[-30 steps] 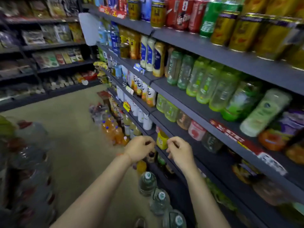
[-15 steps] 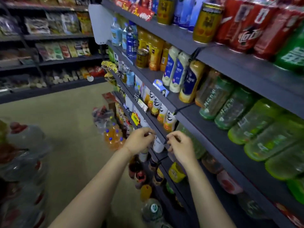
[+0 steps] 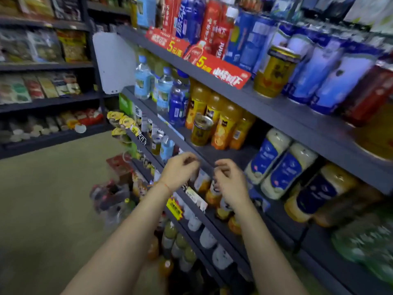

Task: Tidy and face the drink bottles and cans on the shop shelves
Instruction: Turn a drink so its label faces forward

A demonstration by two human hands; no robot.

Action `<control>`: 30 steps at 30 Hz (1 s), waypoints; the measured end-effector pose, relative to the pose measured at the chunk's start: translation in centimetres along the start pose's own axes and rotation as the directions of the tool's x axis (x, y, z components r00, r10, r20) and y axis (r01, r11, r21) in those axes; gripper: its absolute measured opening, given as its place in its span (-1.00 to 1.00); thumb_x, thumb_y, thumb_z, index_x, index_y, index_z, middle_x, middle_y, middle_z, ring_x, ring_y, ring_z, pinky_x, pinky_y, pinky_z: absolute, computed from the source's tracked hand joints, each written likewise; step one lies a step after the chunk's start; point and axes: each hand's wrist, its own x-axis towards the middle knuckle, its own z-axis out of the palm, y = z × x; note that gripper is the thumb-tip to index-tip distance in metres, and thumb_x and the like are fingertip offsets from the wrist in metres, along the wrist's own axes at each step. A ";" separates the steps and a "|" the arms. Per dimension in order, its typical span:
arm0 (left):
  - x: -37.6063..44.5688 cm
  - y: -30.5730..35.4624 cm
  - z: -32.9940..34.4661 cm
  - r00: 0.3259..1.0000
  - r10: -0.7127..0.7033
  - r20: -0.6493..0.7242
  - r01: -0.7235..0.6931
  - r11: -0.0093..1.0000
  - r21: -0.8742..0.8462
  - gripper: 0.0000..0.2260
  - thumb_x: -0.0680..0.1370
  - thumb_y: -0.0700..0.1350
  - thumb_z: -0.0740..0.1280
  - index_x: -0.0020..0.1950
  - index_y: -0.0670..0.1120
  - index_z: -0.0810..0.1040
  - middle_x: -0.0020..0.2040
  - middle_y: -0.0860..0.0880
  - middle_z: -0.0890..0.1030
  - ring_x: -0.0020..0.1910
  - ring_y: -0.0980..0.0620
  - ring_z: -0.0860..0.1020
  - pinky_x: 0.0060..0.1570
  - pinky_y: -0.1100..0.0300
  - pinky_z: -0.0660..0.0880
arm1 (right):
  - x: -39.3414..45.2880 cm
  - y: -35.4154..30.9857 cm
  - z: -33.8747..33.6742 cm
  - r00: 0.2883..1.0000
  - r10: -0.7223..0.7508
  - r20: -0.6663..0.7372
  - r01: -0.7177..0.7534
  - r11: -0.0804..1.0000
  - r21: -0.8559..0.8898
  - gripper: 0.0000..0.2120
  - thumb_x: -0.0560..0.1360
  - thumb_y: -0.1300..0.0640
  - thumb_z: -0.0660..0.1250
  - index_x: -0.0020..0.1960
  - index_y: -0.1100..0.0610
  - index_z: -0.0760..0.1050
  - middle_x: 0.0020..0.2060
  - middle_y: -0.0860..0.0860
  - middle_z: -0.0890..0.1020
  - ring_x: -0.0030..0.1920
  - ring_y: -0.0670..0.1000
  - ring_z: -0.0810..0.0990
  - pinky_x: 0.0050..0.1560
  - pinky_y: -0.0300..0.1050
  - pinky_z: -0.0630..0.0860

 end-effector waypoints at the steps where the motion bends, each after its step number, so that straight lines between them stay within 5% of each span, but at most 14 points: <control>1: 2.2 0.3 -0.9 1.000 0.012 0.000 -0.012 1.000 -0.025 -0.79 0.54 -0.14 0.34 0.16 -0.09 0.61 0.03 -0.03 0.66 0.00 0.09 0.59 0.06 0.18 0.50 | 1.8 -0.8 0.8 1.000 0.019 -0.021 -0.019 1.000 0.006 -0.86 0.58 0.17 0.30 0.09 -0.04 0.48 -0.08 -0.14 0.59 0.00 -0.02 0.60 -0.03 -0.06 0.58; 4: 7.6 0.5 -1.9 0.994 0.109 -0.017 -0.110 0.993 -0.051 -0.57 0.44 -0.06 0.38 0.30 -0.08 0.50 0.19 -0.02 0.57 0.16 0.08 0.53 0.19 0.13 0.48 | 5.8 -2.5 2.8 0.995 0.090 -0.050 -0.087 0.995 0.050 -0.71 0.56 0.16 0.32 0.25 -0.03 0.44 0.09 -0.14 0.56 0.11 -0.09 0.56 0.11 -0.18 0.50; 7: 11.4 0.4 -1.4 0.989 0.147 -0.001 -0.146 0.982 -0.120 -0.49 0.44 -0.22 0.38 0.38 -0.14 0.40 0.24 -0.03 0.52 0.22 0.07 0.50 0.27 0.22 0.45 | 8.2 -2.7 3.8 0.992 0.106 -0.071 -0.103 0.994 0.045 -0.53 0.56 0.14 0.34 0.45 0.03 0.34 0.23 -0.14 0.49 0.21 -0.13 0.50 0.22 -0.18 0.41; 10: 13.7 0.2 -0.4 0.983 0.183 0.011 -0.180 0.976 -0.122 -0.37 0.40 -0.15 0.44 0.45 -0.12 0.33 0.34 -0.04 0.49 0.32 0.02 0.46 0.35 0.07 0.40 | 9.6 -2.6 4.4 0.988 0.128 -0.083 -0.123 0.990 0.064 -0.49 0.56 0.16 0.34 0.48 0.03 0.32 0.34 -0.10 0.48 0.30 -0.10 0.47 0.32 -0.13 0.42; 12: 14.4 0.4 0.1 0.985 0.168 0.043 -0.164 0.983 -0.082 -0.32 0.41 -0.13 0.50 0.48 -0.09 0.30 0.33 -0.01 0.49 0.32 0.03 0.45 0.30 0.17 0.37 | 9.9 -2.4 4.5 0.988 0.129 -0.082 -0.123 0.990 0.070 -0.47 0.56 0.16 0.35 0.49 0.02 0.31 0.39 -0.05 0.46 0.34 -0.07 0.46 0.37 -0.06 0.42; 16: 14.6 0.5 0.3 0.988 0.144 -0.061 -0.144 0.989 -0.006 -0.33 0.32 0.06 0.59 0.37 -0.03 0.45 0.22 -0.02 0.62 0.22 -0.02 0.55 0.21 0.12 0.47 | 9.2 -2.5 3.8 0.991 0.107 -0.080 -0.101 0.992 0.076 -0.46 0.55 0.16 0.35 0.48 -0.02 0.29 0.37 -0.08 0.47 0.30 -0.11 0.47 0.35 -0.09 0.43; 18: 13.8 0.9 0.0 0.996 0.075 -0.054 -0.082 0.986 -0.143 -0.41 0.30 0.08 0.60 0.28 0.00 0.54 0.14 0.03 0.65 0.16 0.04 0.58 0.20 0.09 0.51 | 8.5 -2.9 2.9 0.992 0.088 -0.089 -0.080 0.993 0.087 -0.47 0.55 0.13 0.37 0.46 -0.07 0.30 0.35 -0.11 0.48 0.30 -0.12 0.48 0.35 -0.09 0.44; 22: 9.7 3.3 -0.1 0.988 0.091 0.121 -0.026 0.889 -0.458 -0.62 0.32 0.02 0.61 0.09 0.05 0.64 0.04 0.05 0.70 0.10 0.09 0.63 0.24 0.02 0.53 | 5.7 -4.2 0.3 0.996 0.045 -0.078 -0.033 0.990 0.140 -0.48 0.49 -0.02 0.46 0.37 -0.17 0.32 0.24 -0.22 0.49 0.25 -0.19 0.49 0.27 -0.15 0.48; 26: 4.4 6.9 1.1 0.909 0.220 0.354 0.086 0.732 -0.676 -0.51 0.29 0.04 0.55 0.19 -0.02 0.64 0.19 -0.10 0.66 0.23 -0.09 0.59 0.26 0.00 0.50 | 1.2 -5.4 -2.7 0.999 -0.019 -0.048 0.029 0.975 0.220 -0.38 0.38 -0.05 0.55 0.34 -0.17 0.35 0.16 -0.21 0.58 0.13 -0.25 0.57 0.11 -0.24 0.54; 30: -1.9 11.0 3.9 0.811 0.400 0.427 0.014 0.716 -0.698 -0.37 0.23 -0.03 0.62 0.28 -0.05 0.57 0.23 -0.11 0.62 0.26 -0.09 0.56 0.19 0.08 0.52 | -5.1 -4.9 -7.6 0.985 -0.074 -0.155 0.117 0.951 0.288 -0.35 0.33 0.11 0.61 0.34 -0.04 0.42 0.15 -0.12 0.64 0.15 -0.18 0.61 0.16 -0.19 0.56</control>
